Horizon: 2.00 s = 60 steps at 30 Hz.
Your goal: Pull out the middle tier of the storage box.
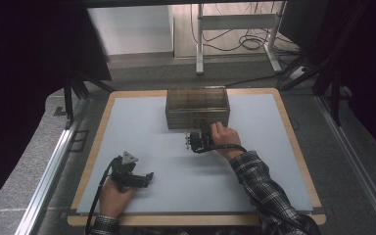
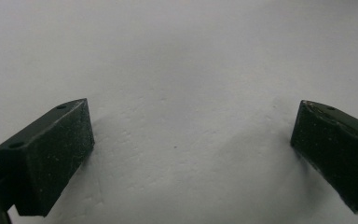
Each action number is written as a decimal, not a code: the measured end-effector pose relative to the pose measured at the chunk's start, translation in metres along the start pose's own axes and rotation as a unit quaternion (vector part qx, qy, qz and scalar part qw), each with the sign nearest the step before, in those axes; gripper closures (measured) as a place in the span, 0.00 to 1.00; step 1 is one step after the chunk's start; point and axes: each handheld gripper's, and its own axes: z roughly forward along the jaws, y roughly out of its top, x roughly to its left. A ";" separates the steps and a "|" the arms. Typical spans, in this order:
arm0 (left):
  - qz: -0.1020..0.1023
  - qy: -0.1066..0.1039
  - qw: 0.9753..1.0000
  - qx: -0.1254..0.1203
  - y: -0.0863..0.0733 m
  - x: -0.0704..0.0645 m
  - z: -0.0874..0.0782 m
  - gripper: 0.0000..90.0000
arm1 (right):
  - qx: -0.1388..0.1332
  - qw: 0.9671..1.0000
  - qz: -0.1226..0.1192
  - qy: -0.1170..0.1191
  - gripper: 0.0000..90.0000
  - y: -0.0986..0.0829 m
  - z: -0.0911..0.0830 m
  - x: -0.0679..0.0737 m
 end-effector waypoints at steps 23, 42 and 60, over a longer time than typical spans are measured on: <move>0.000 0.000 1.000 0.000 0.000 0.000 0.000 0.00 | -0.005 1.000 0.001 -0.016 0.89 0.001 -0.004 0.005; 0.000 0.000 1.000 0.000 0.000 0.000 0.000 0.00 | -0.019 1.000 0.001 -0.016 0.89 -0.002 -0.018 0.010; 0.000 0.000 1.000 0.000 0.000 0.000 0.000 0.00 | -0.033 0.999 0.026 0.007 0.81 -0.006 -0.025 0.005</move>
